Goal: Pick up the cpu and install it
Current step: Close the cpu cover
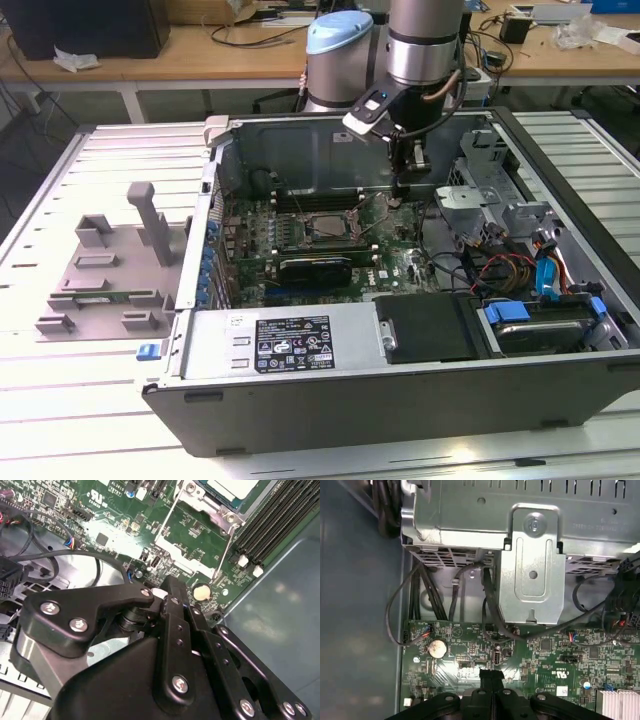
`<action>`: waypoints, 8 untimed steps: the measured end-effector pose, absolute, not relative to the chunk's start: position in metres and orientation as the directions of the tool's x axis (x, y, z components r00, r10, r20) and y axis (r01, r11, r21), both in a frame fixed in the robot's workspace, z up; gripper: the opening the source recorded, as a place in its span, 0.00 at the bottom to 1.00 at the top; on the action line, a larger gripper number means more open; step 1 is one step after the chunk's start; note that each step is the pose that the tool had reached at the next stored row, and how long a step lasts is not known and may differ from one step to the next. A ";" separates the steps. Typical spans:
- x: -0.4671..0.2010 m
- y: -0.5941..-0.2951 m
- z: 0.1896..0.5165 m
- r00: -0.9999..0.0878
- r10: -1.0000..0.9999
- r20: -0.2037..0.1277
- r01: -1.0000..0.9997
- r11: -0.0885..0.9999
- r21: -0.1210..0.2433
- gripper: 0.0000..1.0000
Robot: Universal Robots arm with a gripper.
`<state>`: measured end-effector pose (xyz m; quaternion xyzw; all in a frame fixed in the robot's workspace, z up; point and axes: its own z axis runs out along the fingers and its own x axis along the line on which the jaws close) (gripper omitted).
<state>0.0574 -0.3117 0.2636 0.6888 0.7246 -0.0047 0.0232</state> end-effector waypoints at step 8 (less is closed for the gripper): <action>0.057 -0.312 0.248 -0.044 0.998 -0.039 0.999 0.045 0.025 0.11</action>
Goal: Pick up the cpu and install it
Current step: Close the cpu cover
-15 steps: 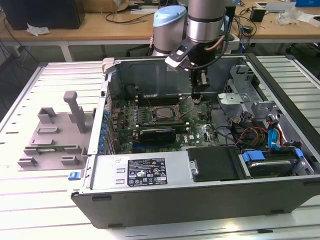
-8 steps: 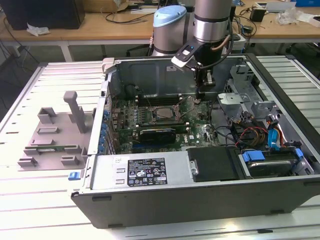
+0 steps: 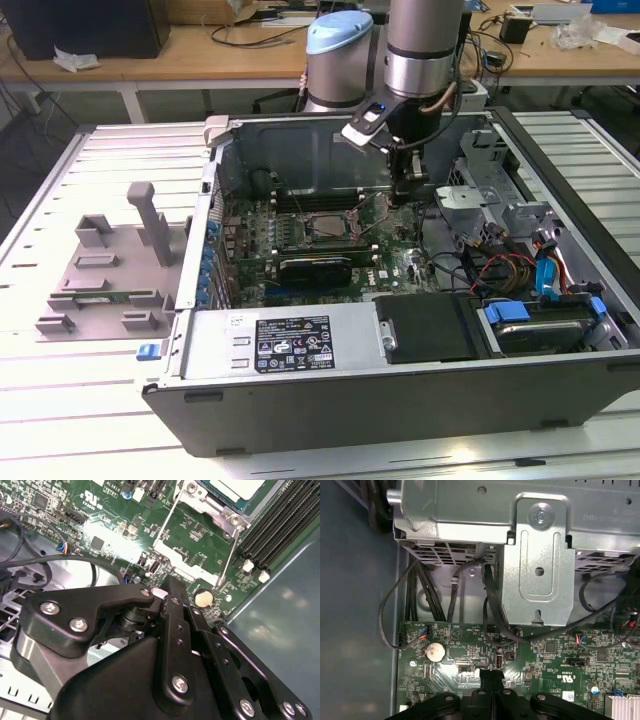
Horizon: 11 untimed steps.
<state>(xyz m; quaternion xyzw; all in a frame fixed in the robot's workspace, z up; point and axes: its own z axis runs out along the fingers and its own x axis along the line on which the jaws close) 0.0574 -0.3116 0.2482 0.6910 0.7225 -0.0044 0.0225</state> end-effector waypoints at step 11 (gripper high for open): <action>0.045 -0.312 0.245 -0.041 0.999 -0.032 0.999 0.042 0.025 0.11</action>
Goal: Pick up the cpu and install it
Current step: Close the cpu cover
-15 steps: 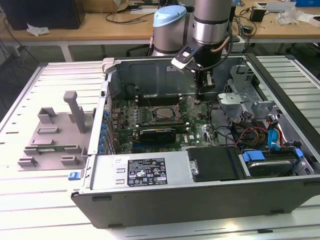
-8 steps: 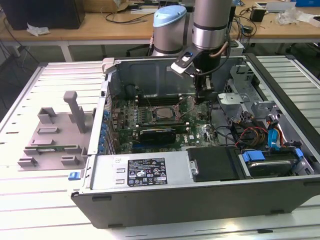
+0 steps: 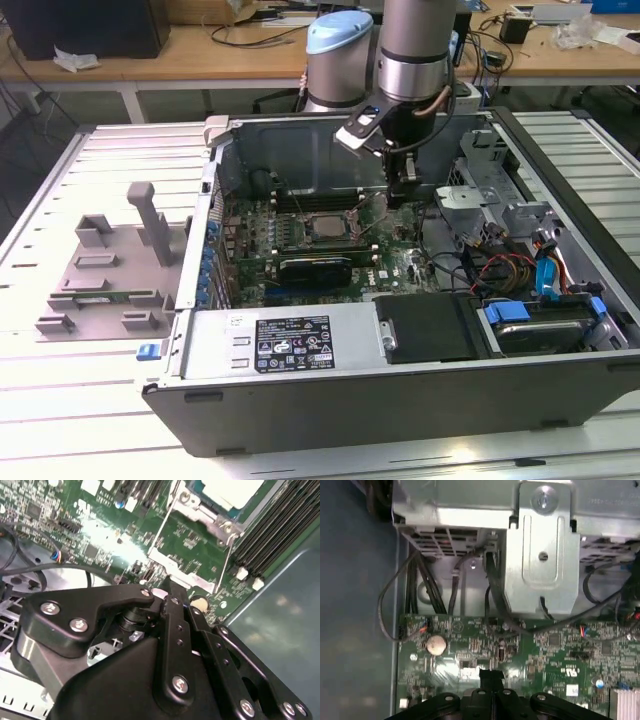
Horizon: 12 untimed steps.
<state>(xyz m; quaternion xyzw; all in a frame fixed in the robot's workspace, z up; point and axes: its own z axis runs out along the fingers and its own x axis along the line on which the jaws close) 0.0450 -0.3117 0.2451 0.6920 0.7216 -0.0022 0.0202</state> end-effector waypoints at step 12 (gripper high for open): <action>0.009 -0.312 0.245 -0.028 0.999 -0.031 0.999 0.029 0.025 0.11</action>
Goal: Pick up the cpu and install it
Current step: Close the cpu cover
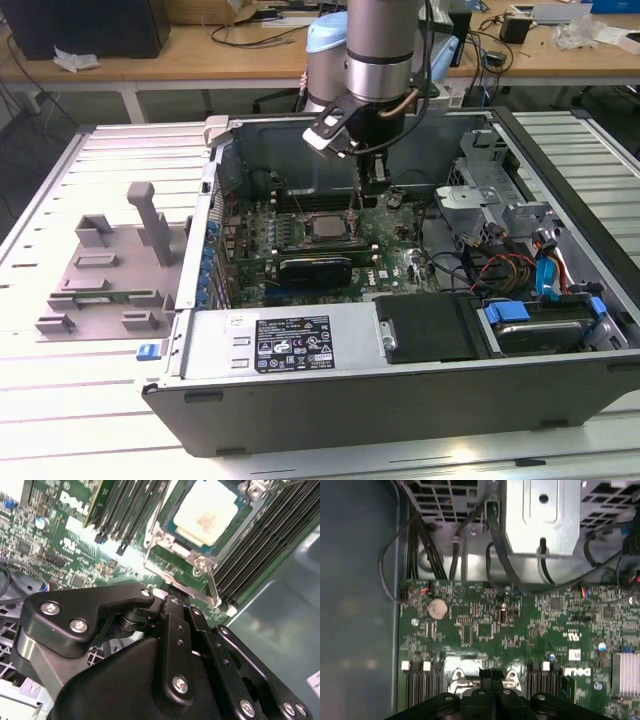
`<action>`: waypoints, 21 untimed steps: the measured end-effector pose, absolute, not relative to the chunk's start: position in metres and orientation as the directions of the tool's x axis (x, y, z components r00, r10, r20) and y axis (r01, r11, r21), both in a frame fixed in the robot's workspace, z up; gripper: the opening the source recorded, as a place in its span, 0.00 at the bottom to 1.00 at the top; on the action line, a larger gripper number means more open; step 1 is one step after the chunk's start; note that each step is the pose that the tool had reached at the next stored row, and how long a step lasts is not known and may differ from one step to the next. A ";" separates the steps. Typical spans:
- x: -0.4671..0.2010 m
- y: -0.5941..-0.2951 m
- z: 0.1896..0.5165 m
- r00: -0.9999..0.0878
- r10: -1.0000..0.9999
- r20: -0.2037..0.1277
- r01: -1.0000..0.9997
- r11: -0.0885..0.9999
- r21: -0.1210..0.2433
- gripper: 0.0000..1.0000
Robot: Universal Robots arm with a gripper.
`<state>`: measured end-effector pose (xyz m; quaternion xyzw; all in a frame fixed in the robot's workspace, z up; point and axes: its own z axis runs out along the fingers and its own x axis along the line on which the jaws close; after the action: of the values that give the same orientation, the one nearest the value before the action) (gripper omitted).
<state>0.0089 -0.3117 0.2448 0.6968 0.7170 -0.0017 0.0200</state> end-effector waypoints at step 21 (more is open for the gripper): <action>-0.016 -0.314 0.241 -0.023 0.999 -0.031 0.999 0.024 0.026 0.11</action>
<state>-0.0164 -0.3136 0.2413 0.6985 0.7154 -0.0017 0.0200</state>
